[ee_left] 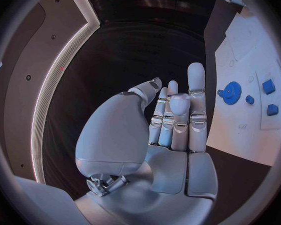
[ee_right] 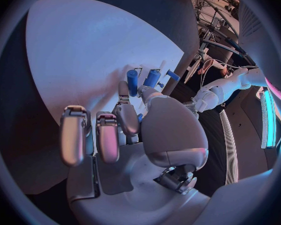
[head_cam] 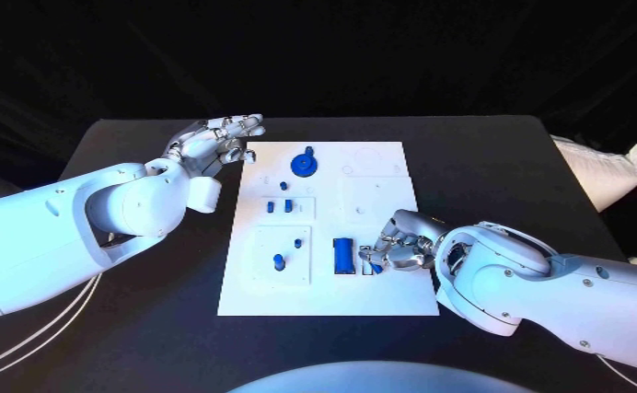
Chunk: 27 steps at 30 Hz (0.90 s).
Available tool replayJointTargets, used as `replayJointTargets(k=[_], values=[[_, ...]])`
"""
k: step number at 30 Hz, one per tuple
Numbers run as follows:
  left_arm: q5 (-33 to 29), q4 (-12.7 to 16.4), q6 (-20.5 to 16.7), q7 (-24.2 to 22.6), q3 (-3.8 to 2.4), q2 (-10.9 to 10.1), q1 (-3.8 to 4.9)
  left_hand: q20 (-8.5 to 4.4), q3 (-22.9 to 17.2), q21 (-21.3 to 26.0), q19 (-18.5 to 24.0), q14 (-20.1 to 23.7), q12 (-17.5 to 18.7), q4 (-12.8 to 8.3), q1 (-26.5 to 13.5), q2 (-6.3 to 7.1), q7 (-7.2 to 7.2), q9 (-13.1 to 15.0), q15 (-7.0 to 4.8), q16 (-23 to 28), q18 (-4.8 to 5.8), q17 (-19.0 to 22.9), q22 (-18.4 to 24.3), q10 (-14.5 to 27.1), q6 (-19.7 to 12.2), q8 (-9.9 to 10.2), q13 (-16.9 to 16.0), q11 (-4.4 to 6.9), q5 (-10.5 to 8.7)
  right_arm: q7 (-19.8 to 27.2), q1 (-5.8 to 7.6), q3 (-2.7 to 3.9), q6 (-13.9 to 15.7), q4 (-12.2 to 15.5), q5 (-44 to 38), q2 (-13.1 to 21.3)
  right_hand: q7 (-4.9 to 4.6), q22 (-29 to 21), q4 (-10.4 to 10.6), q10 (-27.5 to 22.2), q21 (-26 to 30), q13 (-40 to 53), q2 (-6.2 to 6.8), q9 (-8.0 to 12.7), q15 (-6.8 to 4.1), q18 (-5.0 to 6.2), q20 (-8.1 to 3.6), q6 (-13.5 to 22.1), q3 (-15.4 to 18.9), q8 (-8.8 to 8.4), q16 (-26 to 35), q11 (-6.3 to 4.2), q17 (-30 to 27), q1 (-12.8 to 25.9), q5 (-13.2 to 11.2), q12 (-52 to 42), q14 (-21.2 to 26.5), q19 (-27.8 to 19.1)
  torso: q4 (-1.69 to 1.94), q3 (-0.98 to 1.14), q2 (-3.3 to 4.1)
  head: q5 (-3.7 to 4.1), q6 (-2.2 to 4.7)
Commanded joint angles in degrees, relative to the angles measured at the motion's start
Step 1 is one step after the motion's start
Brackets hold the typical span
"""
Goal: Assemble the parts on the task board
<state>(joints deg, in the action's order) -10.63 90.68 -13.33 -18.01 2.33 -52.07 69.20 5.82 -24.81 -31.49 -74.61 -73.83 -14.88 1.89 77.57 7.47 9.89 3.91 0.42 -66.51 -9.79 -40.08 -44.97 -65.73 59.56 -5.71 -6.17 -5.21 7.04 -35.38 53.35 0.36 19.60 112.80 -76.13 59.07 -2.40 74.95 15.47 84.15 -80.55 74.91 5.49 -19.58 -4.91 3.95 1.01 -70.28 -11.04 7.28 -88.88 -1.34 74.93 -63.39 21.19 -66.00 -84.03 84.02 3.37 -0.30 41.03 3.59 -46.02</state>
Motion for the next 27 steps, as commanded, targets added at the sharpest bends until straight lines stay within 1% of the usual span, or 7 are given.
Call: replayJointTargets(k=[1, 6, 11, 18, 19, 22, 27], values=[[0.2, 0.1, 1.1, -0.1, -0.03, 0.0, 0.02, 0.06, 0.1, 0.2, 0.3, 0.4, -0.3, -0.3, 0.4, 0.07, -0.04, 0.0, -0.07, 0.3, -0.58, 0.1, 0.1, 0.4, -0.4, -0.4, -0.1, -0.03, 0.34, 0.3, -0.09, -0.03, -1.3, 0.3, -0.8, -0.2, -0.08, 2.4, 0.4, 1.0, -0.4, 3.7, -0.22, -0.1, -0.58, -1.02, -0.50, 0.0, 1.1, -0.32, -0.3, -0.49, 14.0, 0.7, 0.3, -0.2, -5.7, 1.5, 0.00, 0.00, 0.00, 0.00, 0.03], [0.2, 0.1, 1.1, -0.1, -0.03, 0.0, 0.02, 0.06, 0.1, 0.2, 0.3, 0.4, -0.3, -0.3, 0.4, 0.07, -0.04, 0.0, -0.07, 0.3, -0.58, 0.1, 0.1, 0.4, -0.4, -0.4, -0.1, -0.03, 0.34, 0.3, -0.10, -0.03, -1.3, 0.3, -1.0, -0.2, -0.01, 2.6, 1.1, 1.1, -0.5, 3.8, -0.82, -0.1, -0.61, -1.05, -0.53, -0.1, 3.1, -0.37, -0.4, -0.54, 14.1, 1.7, 0.1, -0.3, -5.8, 1.6, -0.01, -0.02, 0.01, -0.01, -0.01], [0.2, 0.1, 1.1, -0.1, -0.03, 0.0, 0.02, 0.06, 0.1, 0.2, 0.3, 0.4, -0.3, -0.3, 0.4, 0.07, -0.04, 0.0, -0.07, 0.3, -0.58, 0.1, 0.1, 0.4, -0.4, -0.4, -0.1, -0.03, 0.34, 0.4, -0.10, -0.03, -1.1, 0.4, -1.2, -0.1, 0.06, 2.7, 1.2, 1.1, -0.5, 4.0, -1.57, -0.2, -0.65, -1.07, -0.55, -0.2, 5.8, -0.43, -0.5, -0.58, 14.2, 3.6, -1.6, -0.4, -5.8, 1.6, 0.01, -0.01, 0.00, 0.00, 0.01], [0.2, 0.1, 1.2, -0.1, -0.03, 0.0, 0.02, 0.06, 0.1, 0.2, 0.3, 0.4, -0.3, -0.3, 0.4, 0.07, -0.04, 0.0, -0.07, 0.3, -0.58, 0.1, 0.1, 0.4, -0.4, -0.4, -0.1, -0.03, 0.34, 0.5, -0.11, -0.03, -0.8, 0.7, -1.5, 0.3, 0.10, 2.8, 1.2, 1.2, -0.6, 4.2, -2.08, -0.4, -0.65, -1.09, -0.54, -0.4, 11.5, -0.50, -0.5, -0.58, 14.3, 6.9, -8.5, -0.3, -5.8, 1.6, 0.01, 0.02, 0.03, 0.03, -0.02], [0.2, 0.1, 1.2, -0.1, -0.03, 0.0, 0.02, 0.06, 0.1, 0.2, 0.3, 0.4, -0.3, -0.3, 0.4, 0.07, -0.04, 0.0, -0.07, 0.3, -0.58, 0.1, 0.1, 0.4, -0.4, -0.4, -0.1, -0.03, 0.34, 0.5, -0.12, -0.02, -0.7, 0.8, -1.6, 0.4, 0.10, 2.9, 1.2, 1.2, -0.6, 4.3, -2.23, -0.5, -0.64, -1.10, -0.54, -0.4, 12.0, -0.51, -0.5, -0.59, 14.3, 7.1, -9.1, -0.3, -5.8, 1.6, -0.01, 0.03, 0.02, 0.01, 0.02], [0.4, 0.1, 1.2, -0.1, -0.03, 0.0, 0.02, 0.06, 0.1, 0.2, 0.3, 0.4, -0.3, -0.3, 0.4, 0.07, -0.04, 0.0, -0.07, 0.3, -0.58, 0.1, 0.1, 0.4, -0.4, -0.4, -0.1, -0.03, 0.34, 0.5, -0.12, -0.02, -0.6, 1.1, -1.8, 0.6, 0.11, 3.0, 1.2, 1.3, -0.7, 4.4, -2.38, -0.5, -0.65, -1.12, -0.54, -0.4, 12.1, -0.50, -0.6, -0.60, 14.4, 7.0, -9.1, -0.5, -5.8, 1.7, -0.04, 0.04, 0.01, 0.01, 0.08], [0.7, 0.1, 1.2, -0.1, -0.03, 0.0, 0.02, 0.08, 0.2, 0.2, 0.3, 0.4, -0.4, -0.3, 0.4, 0.05, -0.01, 0.0, -0.04, 0.3, -0.57, 0.2, 0.1, 0.6, -0.5, -0.4, -0.1, -0.06, 0.33, 0.5, -0.12, -0.02, -0.8, 1.4, -2.1, 1.3, 0.20, 3.2, 1.1, 1.4, -0.9, 4.6, -3.53, -0.6, -0.70, -1.17, -0.57, -0.6, 12.5, -0.41, -0.7, -0.67, 14.5, 5.8, -8.0, -0.8, -5.8, 1.7, 0.00, 0.02, 0.02, 0.14, 0.05]])
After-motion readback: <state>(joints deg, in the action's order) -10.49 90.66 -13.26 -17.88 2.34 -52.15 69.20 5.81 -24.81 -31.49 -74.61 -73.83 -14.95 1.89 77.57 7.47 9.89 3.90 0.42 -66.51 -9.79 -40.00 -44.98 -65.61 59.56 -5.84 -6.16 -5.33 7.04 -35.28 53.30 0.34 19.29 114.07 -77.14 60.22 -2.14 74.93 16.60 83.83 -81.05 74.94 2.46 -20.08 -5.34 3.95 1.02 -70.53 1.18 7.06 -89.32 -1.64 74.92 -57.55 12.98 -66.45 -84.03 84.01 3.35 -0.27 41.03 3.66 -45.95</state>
